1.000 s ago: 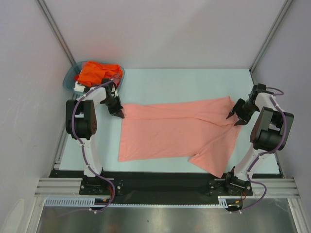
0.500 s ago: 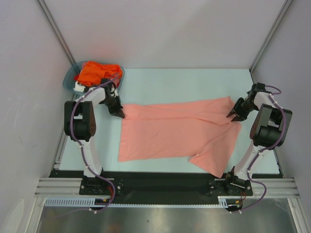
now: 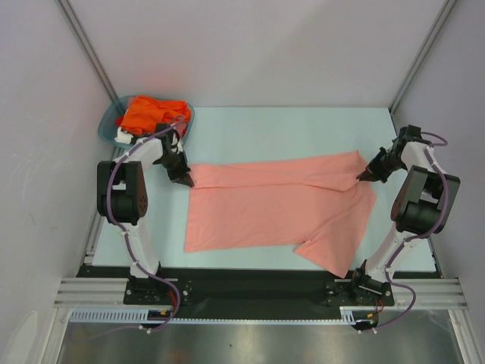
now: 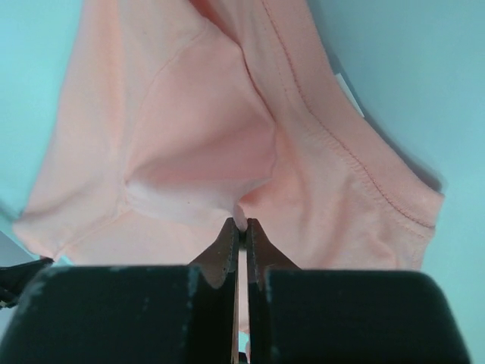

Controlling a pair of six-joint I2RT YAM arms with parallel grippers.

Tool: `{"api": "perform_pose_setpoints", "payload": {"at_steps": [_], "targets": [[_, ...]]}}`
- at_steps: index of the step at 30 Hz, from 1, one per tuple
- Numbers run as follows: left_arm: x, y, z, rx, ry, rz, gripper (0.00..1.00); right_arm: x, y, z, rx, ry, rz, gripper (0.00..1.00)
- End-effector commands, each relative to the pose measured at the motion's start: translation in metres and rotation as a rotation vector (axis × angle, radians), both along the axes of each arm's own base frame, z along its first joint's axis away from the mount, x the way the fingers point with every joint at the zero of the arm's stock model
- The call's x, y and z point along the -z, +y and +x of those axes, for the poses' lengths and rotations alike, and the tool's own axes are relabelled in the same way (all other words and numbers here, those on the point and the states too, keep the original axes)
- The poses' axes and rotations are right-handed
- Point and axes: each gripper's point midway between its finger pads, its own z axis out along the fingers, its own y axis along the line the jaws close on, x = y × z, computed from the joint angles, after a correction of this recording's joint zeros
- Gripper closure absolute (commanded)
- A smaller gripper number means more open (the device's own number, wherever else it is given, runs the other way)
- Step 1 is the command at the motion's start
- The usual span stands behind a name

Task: Fold and stack the t-shirts
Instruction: Fold the tshirt

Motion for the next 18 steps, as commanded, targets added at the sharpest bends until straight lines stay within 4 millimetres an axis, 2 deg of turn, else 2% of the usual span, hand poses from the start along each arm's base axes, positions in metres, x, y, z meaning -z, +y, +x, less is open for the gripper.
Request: {"api": "perform_pose_setpoints", "payload": {"at_steps": [1,7,11,18], "targets": [[-0.019,0.004,-0.002,0.011,-0.040,0.026,1.00,-0.039,-0.005,0.013,0.039,-0.081,0.002,1.00],[-0.012,0.006,-0.008,0.005,-0.010,0.040,1.00,-0.027,-0.011,0.000,0.053,-0.011,-0.010,1.00],[0.000,0.009,-0.017,0.004,0.040,0.054,1.00,-0.023,-0.014,-0.006,0.058,0.017,-0.028,1.00],[0.014,0.014,-0.028,-0.009,0.091,0.080,1.00,-0.020,-0.015,-0.009,0.052,0.034,-0.032,1.00]]}}
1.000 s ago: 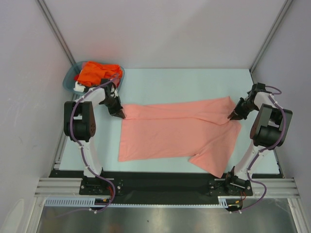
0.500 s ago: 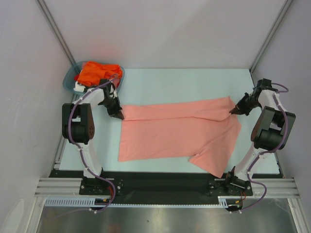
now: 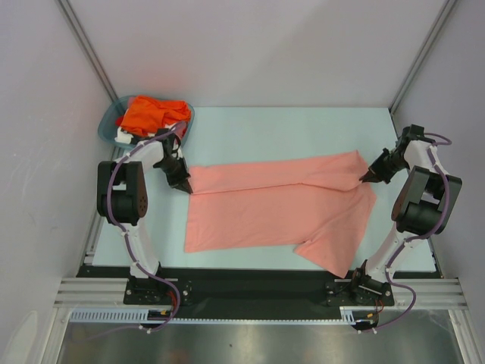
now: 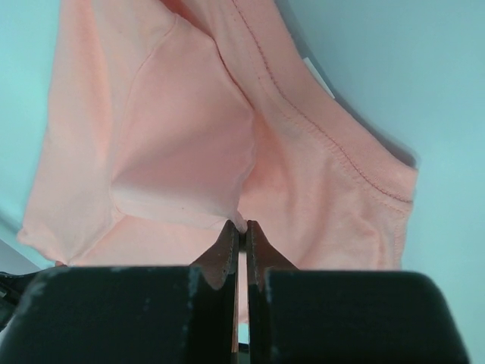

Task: Fold and stack the t-shirts
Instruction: Fold the tshirt

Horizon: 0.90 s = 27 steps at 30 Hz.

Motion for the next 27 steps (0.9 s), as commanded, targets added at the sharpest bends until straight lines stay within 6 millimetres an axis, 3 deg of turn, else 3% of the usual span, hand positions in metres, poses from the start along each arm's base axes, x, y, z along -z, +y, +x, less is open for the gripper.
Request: {"api": "perform_pose_setpoints", "payload": {"at_steps": [1,7,9,13,16,18,19,22,27], "targets": [[0.005,0.006,-0.005,-0.007,0.021,0.035,0.96,-0.011,-0.007,-0.001,0.009,-0.012,-0.026,1.00],[-0.011,0.015,0.006,-0.028,-0.028,0.097,0.68,-0.005,-0.005,-0.004,0.002,0.005,-0.025,1.00],[-0.017,0.019,0.009,-0.038,-0.047,0.117,0.64,-0.001,-0.005,-0.006,0.001,0.018,-0.034,0.97],[-0.034,0.014,0.020,-0.039,-0.133,0.091,0.61,0.004,-0.008,-0.008,-0.023,0.042,-0.067,0.85],[-0.052,0.003,0.036,-0.020,-0.228,0.025,0.70,-0.002,-0.022,-0.006,-0.040,0.054,-0.175,0.64],[-0.059,-0.006,0.046,-0.015,-0.260,-0.023,0.73,-0.009,-0.027,0.001,-0.046,0.040,-0.221,0.57],[-0.061,-0.014,0.051,-0.007,-0.274,-0.056,0.73,-0.016,-0.028,0.009,-0.046,0.016,-0.231,0.49],[-0.057,-0.022,0.062,0.007,-0.278,-0.060,0.68,-0.027,-0.026,0.033,-0.058,-0.041,-0.243,0.40],[-0.043,-0.036,0.082,0.028,-0.277,-0.112,0.70,-0.032,-0.014,0.072,-0.093,-0.142,-0.234,0.40]]}}
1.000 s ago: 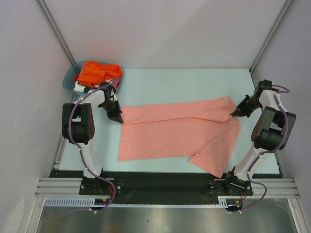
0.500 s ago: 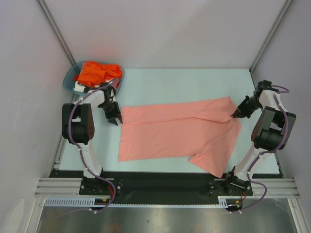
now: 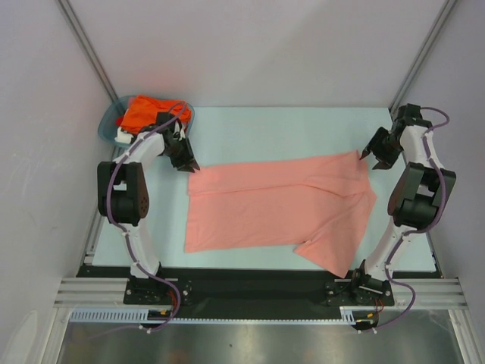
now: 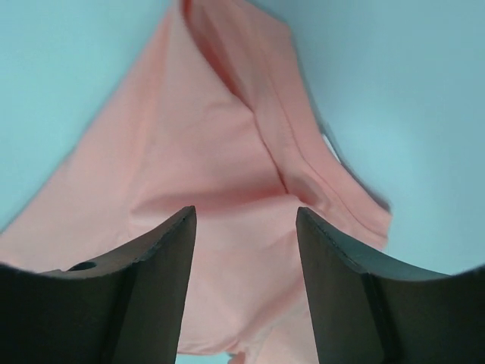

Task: Fold and stack the t-shirts
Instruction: Fold the tshirt

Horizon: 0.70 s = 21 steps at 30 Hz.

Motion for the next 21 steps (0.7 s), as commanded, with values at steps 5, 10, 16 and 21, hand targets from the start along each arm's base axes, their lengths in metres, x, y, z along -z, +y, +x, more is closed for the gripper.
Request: {"api": "perform_pose_setpoints", "payload": {"at_steps": [5,10,16,21], "targets": [[0.015,-0.025,0.030,0.029,-0.018,-0.103,0.75,0.004,0.015,0.061,0.004,-0.147,0.090,0.53],[0.032,-0.021,0.032,0.022,0.007,-0.079,0.77,0.016,0.023,0.083,0.020,-0.182,0.167,0.73],[0.056,-0.014,0.034,0.019,0.052,-0.029,0.78,0.041,0.020,0.109,0.040,-0.195,0.211,0.82],[0.059,-0.008,0.036,0.027,0.058,0.002,0.74,0.063,0.001,0.114,0.080,-0.128,0.176,0.81]]}}
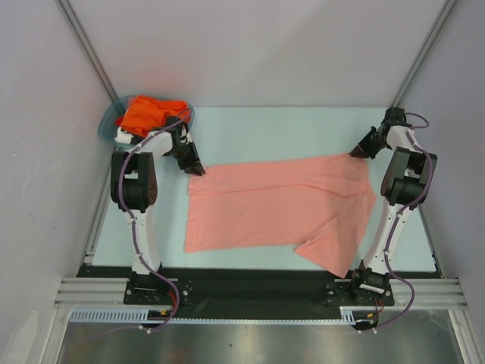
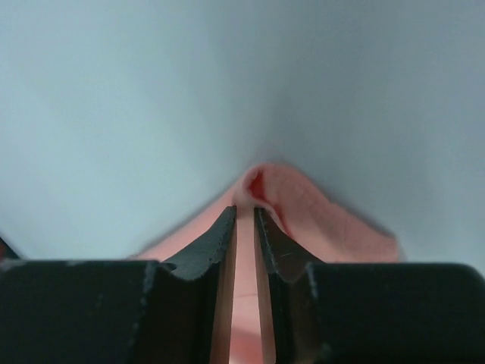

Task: Fold and stack the t-shirts
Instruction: Fold the tshirt

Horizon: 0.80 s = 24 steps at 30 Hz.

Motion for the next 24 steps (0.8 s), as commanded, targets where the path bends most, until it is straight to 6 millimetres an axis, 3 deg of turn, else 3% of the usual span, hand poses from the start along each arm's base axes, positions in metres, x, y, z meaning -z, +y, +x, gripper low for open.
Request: {"api": "perform_pose_setpoints", "payload": {"at_steps": [1,4,6,7,8,11,12,14,15,16,19,22,24], "targets": [[0.007,0.008,0.014,0.009,-0.034,0.064,0.73,0.001,-0.022,0.013,0.038,0.005,-0.046,0.80],[-0.012,0.010,0.016,0.021,-0.066,0.079,0.69,-0.011,-0.031,0.015,0.019,0.016,-0.115,0.75],[-0.028,0.009,0.013,0.027,-0.080,0.077,0.65,-0.037,-0.027,0.016,-0.013,-0.004,-0.164,0.71],[-0.045,0.007,0.012,0.029,-0.111,0.072,0.63,-0.047,-0.032,0.013,-0.015,0.001,-0.226,0.63],[-0.052,0.004,0.007,0.033,-0.111,0.059,0.60,-0.069,-0.032,0.011,-0.018,-0.022,-0.264,0.60],[-0.076,-0.007,-0.004,0.052,-0.157,0.043,0.54,-0.092,-0.012,-0.005,-0.064,-0.020,-0.325,0.45],[-0.079,-0.009,-0.006,0.057,-0.163,0.045,0.53,-0.112,0.003,-0.013,-0.092,-0.045,-0.334,0.43],[-0.080,-0.016,-0.016,0.076,-0.160,0.050,0.54,-0.110,0.022,-0.031,-0.152,-0.022,-0.345,0.36],[-0.077,-0.017,-0.019,0.080,-0.157,0.052,0.54,-0.125,0.030,-0.037,-0.174,-0.061,-0.352,0.35],[-0.075,-0.017,-0.022,0.084,-0.150,0.060,0.54,-0.115,0.048,-0.051,-0.217,-0.035,-0.341,0.32],[-0.064,-0.010,-0.034,0.091,-0.115,0.105,0.55,-0.114,0.064,-0.073,-0.246,-0.032,-0.318,0.28],[-0.059,0.003,-0.047,0.080,-0.088,0.168,0.56,-0.111,0.059,-0.091,-0.237,-0.012,-0.309,0.24],[-0.052,0.005,-0.057,0.076,-0.067,0.173,0.56,-0.095,0.046,-0.106,-0.211,0.034,-0.285,0.24]]}}
